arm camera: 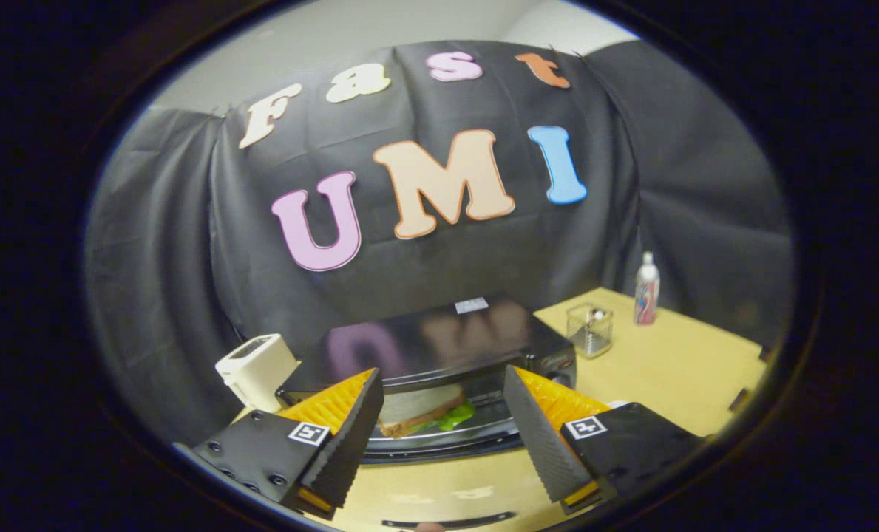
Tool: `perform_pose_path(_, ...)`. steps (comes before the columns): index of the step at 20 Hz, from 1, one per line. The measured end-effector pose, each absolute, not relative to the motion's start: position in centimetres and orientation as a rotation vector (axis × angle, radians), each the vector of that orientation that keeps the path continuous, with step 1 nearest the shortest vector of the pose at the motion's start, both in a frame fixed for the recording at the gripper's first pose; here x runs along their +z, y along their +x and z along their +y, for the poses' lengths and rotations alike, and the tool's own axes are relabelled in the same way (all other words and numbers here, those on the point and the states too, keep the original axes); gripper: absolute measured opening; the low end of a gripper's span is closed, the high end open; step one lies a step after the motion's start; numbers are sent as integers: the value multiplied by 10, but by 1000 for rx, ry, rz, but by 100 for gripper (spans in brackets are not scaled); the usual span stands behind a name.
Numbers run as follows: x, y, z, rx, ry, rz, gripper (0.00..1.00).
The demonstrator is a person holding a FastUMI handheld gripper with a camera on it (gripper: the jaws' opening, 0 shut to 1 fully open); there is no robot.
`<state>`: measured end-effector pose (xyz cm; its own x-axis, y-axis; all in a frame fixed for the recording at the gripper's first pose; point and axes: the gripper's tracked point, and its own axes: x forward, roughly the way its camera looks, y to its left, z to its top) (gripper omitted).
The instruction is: Open the toaster oven, put the food inside, and close the toaster oven door.
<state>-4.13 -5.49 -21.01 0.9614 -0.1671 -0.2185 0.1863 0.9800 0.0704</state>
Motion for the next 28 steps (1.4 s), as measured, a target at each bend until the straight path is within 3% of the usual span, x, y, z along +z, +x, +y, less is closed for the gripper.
perform_pose_path(9, -208, -97, -32, -200, -30, 237, 100)
perform_pose_path(28, -399, -186, -20, -194, -66, 729, 100)
